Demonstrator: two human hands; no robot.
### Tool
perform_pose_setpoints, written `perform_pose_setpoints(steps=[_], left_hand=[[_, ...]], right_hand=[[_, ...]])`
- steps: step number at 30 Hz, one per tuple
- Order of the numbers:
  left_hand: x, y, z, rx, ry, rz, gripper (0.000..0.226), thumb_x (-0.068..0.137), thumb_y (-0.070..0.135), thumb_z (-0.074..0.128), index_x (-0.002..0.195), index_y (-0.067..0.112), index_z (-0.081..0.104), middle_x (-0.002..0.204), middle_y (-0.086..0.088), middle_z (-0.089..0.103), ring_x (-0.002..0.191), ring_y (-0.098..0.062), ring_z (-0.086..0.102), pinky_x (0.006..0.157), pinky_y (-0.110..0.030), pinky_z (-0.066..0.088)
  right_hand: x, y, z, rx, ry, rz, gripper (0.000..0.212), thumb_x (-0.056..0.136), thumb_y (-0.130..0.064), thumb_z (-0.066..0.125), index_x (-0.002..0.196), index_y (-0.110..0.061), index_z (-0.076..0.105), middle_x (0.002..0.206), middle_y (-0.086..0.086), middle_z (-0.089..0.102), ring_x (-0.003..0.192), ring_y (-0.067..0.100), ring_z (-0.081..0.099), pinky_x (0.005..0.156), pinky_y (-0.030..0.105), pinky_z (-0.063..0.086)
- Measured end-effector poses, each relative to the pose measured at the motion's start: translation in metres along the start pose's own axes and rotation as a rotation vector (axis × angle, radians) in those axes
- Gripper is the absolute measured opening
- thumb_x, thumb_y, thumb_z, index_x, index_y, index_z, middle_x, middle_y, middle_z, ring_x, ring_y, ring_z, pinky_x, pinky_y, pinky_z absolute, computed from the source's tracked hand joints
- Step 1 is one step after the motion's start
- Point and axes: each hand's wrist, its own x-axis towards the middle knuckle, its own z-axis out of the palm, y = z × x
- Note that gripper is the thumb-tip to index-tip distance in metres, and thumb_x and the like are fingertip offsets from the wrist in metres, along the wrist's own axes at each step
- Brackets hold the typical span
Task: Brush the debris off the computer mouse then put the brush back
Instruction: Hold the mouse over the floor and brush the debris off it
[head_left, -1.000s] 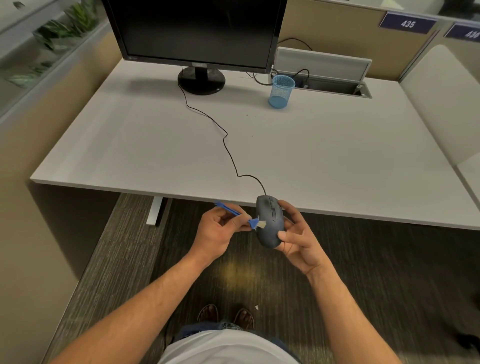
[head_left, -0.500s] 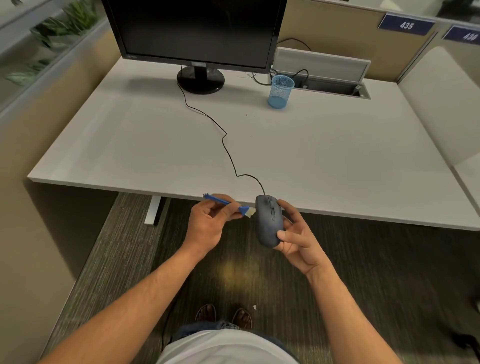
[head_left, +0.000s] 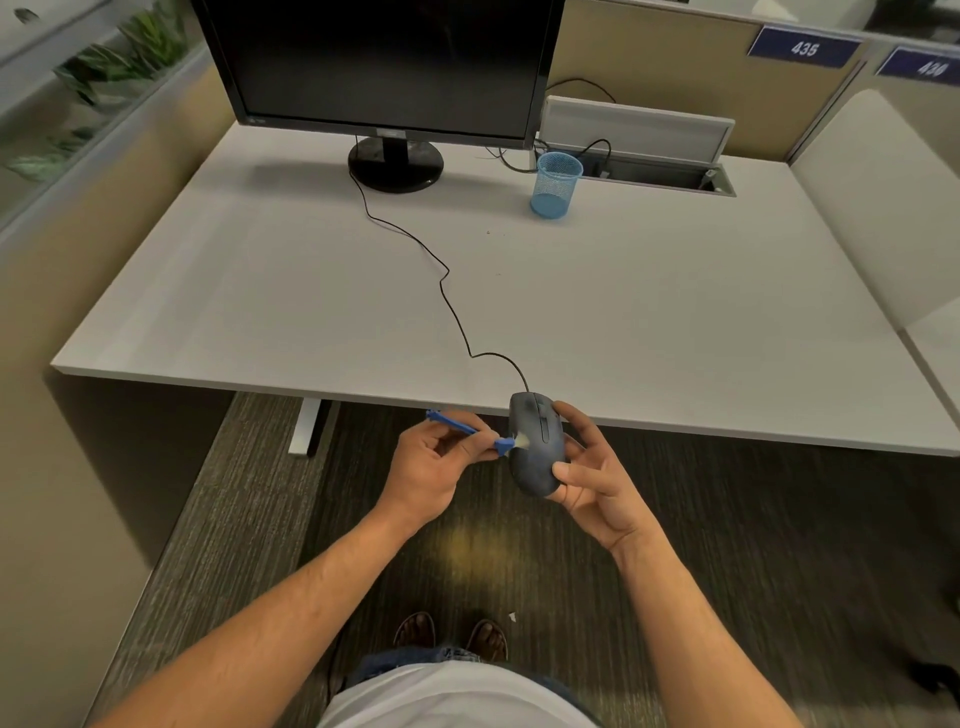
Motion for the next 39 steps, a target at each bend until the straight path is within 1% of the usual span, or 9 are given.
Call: perform_pose_setpoints(steps=[4,6,12,17,22,25,29,33,39], left_hand=[[-0.009,-0.002,0.0,0.036,-0.026,-0.024,0.017,0.084,0.016,0.067,0.098,0.009,0.07,0.097,-0.01,0.074,0.097,-0.026,0.073,0.084,-0.035,0.06],[-0.013,-0.003,0.001,0.038,-0.03,-0.031,0.018,0.083,0.016,0.068,0.099,0.008,0.07,0.097,-0.011,0.074,0.097,-0.026,0.073,0.084,-0.035,0.06],[-0.022,-0.009,0.011,0.025,-0.046,-0.006,0.015,0.084,0.017,0.068,0.098,0.012,0.072,0.098,-0.01,0.075,0.097,-0.027,0.073,0.084,-0.038,0.061],[-0.012,-0.003,0.009,-0.021,0.025,0.042,0.014,0.087,0.017,0.067,0.098,0.01,0.071,0.096,-0.011,0.075,0.095,-0.029,0.073,0.081,-0.037,0.061],[0.01,0.008,-0.002,-0.043,0.169,0.029,0.011,0.086,0.014,0.068,0.096,0.008,0.069,0.088,-0.007,0.076,0.087,-0.025,0.075,0.074,-0.029,0.061],[0.024,0.012,-0.003,-0.052,0.197,0.02,0.008,0.088,0.009,0.068,0.096,0.008,0.069,0.088,-0.006,0.076,0.086,-0.024,0.075,0.073,-0.029,0.061],[0.036,0.012,0.0,-0.041,0.242,0.015,0.007,0.09,0.01,0.069,0.097,0.009,0.069,0.089,-0.008,0.076,0.087,-0.024,0.075,0.075,-0.032,0.062],[0.041,0.009,0.004,-0.022,0.246,0.007,0.006,0.09,0.011,0.069,0.096,0.011,0.068,0.087,-0.003,0.077,0.087,-0.02,0.075,0.072,-0.025,0.06],[0.036,0.003,0.0,-0.013,0.223,-0.034,0.006,0.09,0.009,0.068,0.095,0.012,0.069,0.087,-0.001,0.076,0.088,-0.021,0.075,0.073,-0.028,0.061]], right_hand=[[0.001,0.0,-0.003,-0.01,0.022,-0.018,0.076,0.073,0.01,0.069,0.141,-0.021,0.055,0.14,0.012,0.061,0.131,0.041,0.056,0.081,0.048,0.061],[0.002,-0.002,-0.002,-0.008,0.032,-0.025,0.075,0.073,0.009,0.07,0.14,-0.022,0.057,0.139,0.012,0.061,0.13,0.041,0.057,0.08,0.048,0.061],[0.004,-0.005,0.0,0.015,0.048,-0.047,0.074,0.073,0.006,0.072,0.139,-0.024,0.058,0.139,0.013,0.061,0.128,0.039,0.059,0.081,0.047,0.061],[0.003,-0.005,-0.003,0.027,0.042,-0.045,0.074,0.075,0.009,0.069,0.141,-0.022,0.056,0.143,0.015,0.058,0.132,0.041,0.055,0.082,0.049,0.061],[0.002,-0.004,-0.001,0.041,0.023,-0.019,0.08,0.069,0.003,0.078,0.142,-0.021,0.055,0.146,0.018,0.055,0.133,0.042,0.053,0.08,0.047,0.061],[0.001,-0.003,0.001,0.03,0.017,-0.001,0.082,0.067,0.003,0.079,0.142,-0.02,0.054,0.146,0.02,0.054,0.133,0.044,0.053,0.08,0.047,0.061],[0.002,-0.001,0.005,0.023,0.005,0.01,0.084,0.067,0.003,0.079,0.144,-0.018,0.053,0.146,0.019,0.053,0.132,0.044,0.054,0.079,0.047,0.061],[0.003,0.001,0.008,0.02,-0.008,0.012,0.08,0.067,0.002,0.079,0.141,-0.02,0.056,0.143,0.016,0.057,0.131,0.042,0.055,0.079,0.046,0.062],[0.005,0.0,0.004,0.04,-0.014,0.012,0.079,0.069,0.004,0.078,0.141,-0.021,0.057,0.143,0.016,0.058,0.131,0.042,0.056,0.08,0.047,0.062]])
